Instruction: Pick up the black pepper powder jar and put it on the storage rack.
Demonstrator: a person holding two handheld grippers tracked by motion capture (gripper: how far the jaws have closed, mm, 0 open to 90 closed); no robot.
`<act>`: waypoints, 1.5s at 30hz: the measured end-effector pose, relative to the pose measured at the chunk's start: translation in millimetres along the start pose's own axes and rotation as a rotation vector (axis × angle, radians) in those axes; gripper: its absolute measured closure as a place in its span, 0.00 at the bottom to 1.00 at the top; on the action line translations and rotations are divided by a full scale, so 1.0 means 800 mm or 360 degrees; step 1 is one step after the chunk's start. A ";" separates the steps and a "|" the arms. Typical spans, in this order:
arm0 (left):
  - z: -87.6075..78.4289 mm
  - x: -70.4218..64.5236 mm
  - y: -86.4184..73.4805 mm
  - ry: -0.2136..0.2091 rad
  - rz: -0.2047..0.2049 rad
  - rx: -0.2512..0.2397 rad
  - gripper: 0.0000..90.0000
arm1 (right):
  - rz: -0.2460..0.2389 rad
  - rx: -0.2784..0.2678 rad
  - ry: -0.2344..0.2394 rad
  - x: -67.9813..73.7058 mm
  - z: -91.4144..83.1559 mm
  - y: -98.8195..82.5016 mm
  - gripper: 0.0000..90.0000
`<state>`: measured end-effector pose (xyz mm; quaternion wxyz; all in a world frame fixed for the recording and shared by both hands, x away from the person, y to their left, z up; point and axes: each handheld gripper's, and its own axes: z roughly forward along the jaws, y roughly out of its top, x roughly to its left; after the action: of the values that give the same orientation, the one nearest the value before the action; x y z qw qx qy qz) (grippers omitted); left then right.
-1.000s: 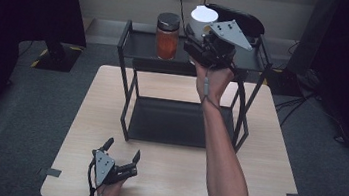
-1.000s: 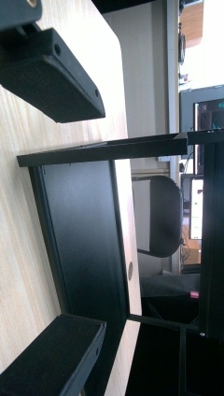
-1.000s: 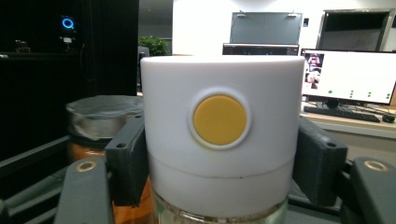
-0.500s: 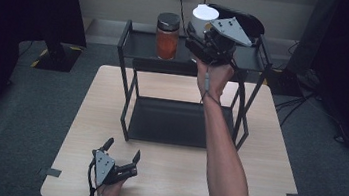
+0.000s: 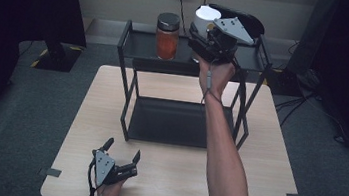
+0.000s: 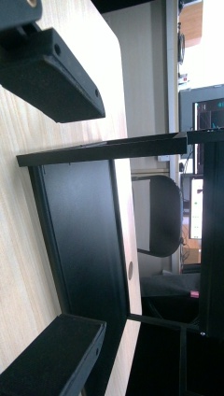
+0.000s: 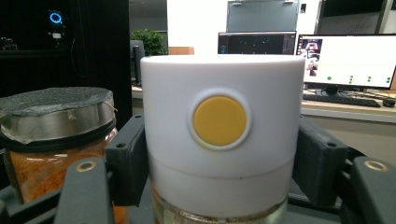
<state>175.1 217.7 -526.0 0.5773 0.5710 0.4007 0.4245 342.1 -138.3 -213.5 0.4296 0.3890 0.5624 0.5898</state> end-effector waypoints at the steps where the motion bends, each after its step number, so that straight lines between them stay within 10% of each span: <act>1: 0.000 0.000 0.000 0.0001 0.0001 0.0000 0.01 | 0.0006 0.0000 0.0000 0.000 0.000 0.000 0.34; 12: 0.000 0.000 0.000 0.0001 -0.0001 0.0000 0.01 | 0.0049 0.0023 0.0020 -0.006 0.000 0.004 0.32; 26: 0.000 0.000 0.000 0.0000 -0.0001 0.0000 0.01 | 0.0063 -0.0024 0.0012 -0.002 -0.005 0.001 0.00; 45: 0.000 0.000 0.000 -0.0001 -0.0002 -0.0002 0.01 | 0.0049 -0.0089 0.0038 0.001 -0.042 -0.019 0.00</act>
<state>175.3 217.5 -526.1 0.5780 0.5705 0.4007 0.4242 311.1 -148.4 -231.2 0.4244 0.3785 0.5447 0.6164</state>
